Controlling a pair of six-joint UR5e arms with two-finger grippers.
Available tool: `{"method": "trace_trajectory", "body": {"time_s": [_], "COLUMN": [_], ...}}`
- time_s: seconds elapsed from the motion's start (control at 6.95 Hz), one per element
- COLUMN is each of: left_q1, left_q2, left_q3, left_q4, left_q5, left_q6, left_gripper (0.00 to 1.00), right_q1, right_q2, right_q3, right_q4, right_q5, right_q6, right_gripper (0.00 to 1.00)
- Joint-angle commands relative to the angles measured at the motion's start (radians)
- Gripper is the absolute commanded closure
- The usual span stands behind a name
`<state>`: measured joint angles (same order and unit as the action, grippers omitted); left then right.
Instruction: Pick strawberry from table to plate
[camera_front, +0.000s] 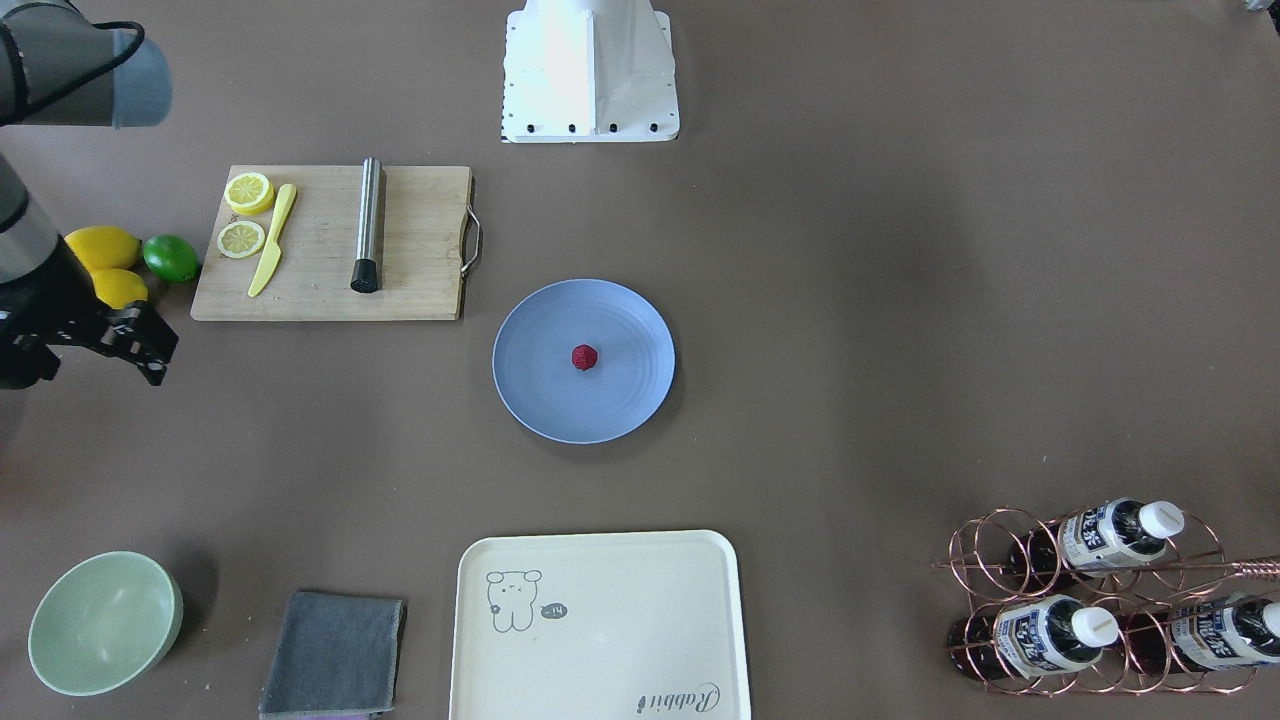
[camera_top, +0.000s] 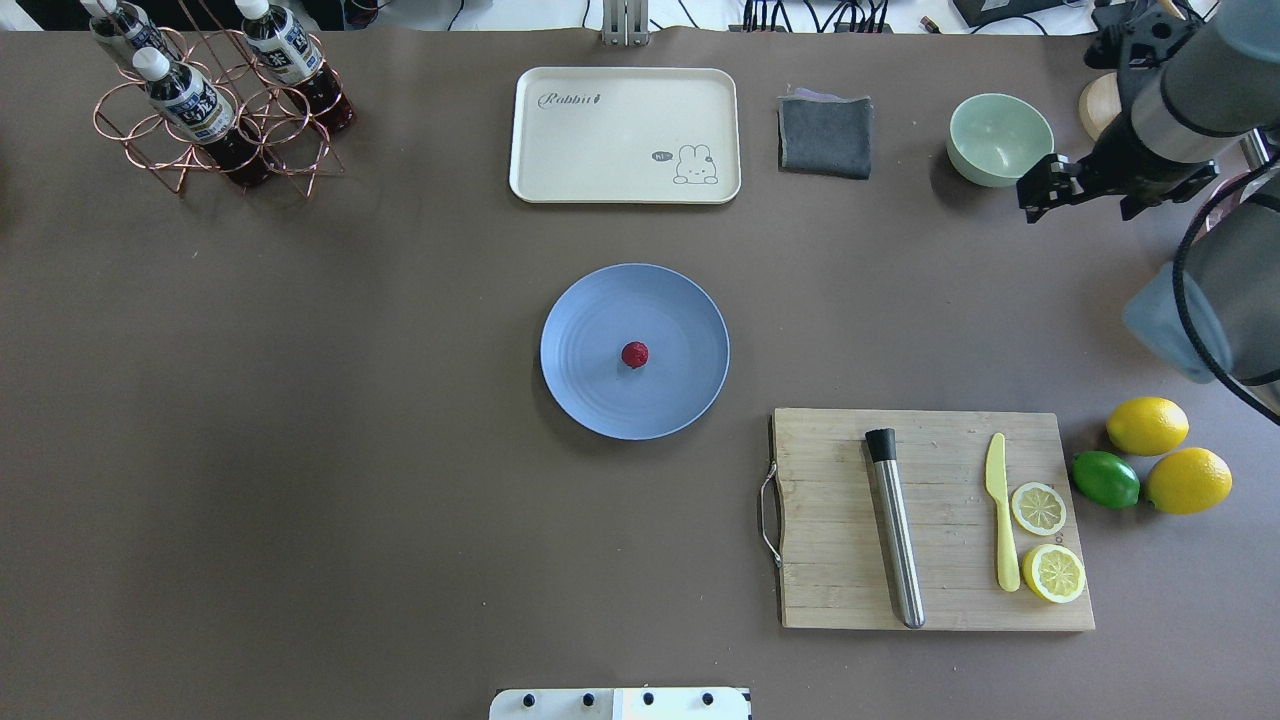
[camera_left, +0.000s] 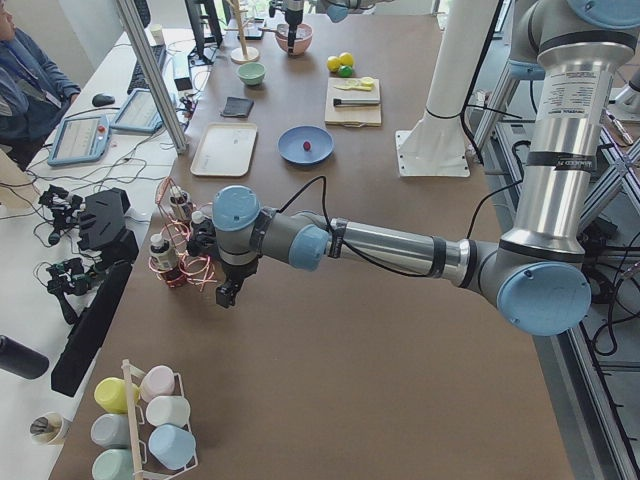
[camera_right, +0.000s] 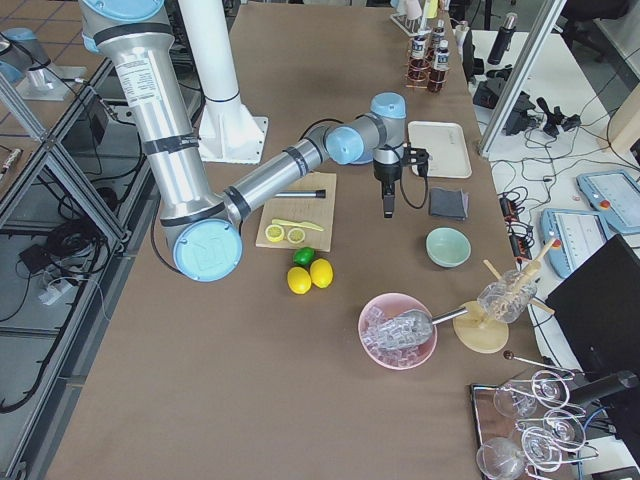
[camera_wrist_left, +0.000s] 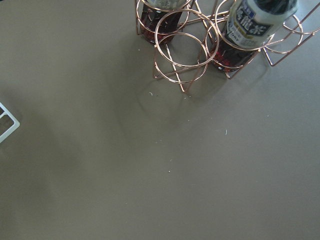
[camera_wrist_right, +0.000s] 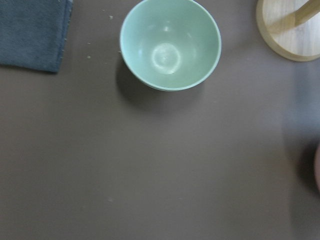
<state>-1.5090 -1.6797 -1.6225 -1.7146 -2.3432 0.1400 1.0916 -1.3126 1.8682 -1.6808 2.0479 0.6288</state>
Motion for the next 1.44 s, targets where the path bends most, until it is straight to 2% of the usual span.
{"method": "trace_trajectory", "body": {"time_s": [0.0,0.14,0.29,0.43,0.58,0.86,1.29], "left_q1": [0.001,0.001,-0.002,-0.002,-0.003,-0.019,-0.020], "left_q2": [0.021,0.024,0.023,0.023,0.006,0.020,0.018], "left_q3": [0.012,0.027,0.045,0.049,0.058,0.050,0.049], "left_q4": [0.026,0.026,0.021,0.053,0.138,0.164,0.159], "left_q5": [0.038,0.038,0.033,0.036,0.038,0.039,0.036], "left_q6": [0.016,0.016,0.016,0.007,0.004,0.004,0.006], "left_gripper": [0.01,0.01,0.01,0.01,0.01,0.01,0.01], "right_q1": [0.190,0.285,0.365,0.446,0.486,0.499,0.499], "right_q2": [-0.159,-0.227,-0.291,-0.295,-0.295,-0.301,-0.307], "right_q3": [0.005,-0.020,-0.052,-0.114,-0.121,-0.155,-0.153], "right_q4": [-0.013,-0.014,-0.013,-0.013,-0.013,-0.013,-0.013], "right_q5": [0.083,0.081,0.075,0.078,0.096,0.121,0.136], "right_q6": [-0.348,-0.505,-0.584,-0.586,-0.581,-0.581,-0.580], "right_gripper": [0.00,0.00,0.00,0.00,0.00,0.00,0.00]}}
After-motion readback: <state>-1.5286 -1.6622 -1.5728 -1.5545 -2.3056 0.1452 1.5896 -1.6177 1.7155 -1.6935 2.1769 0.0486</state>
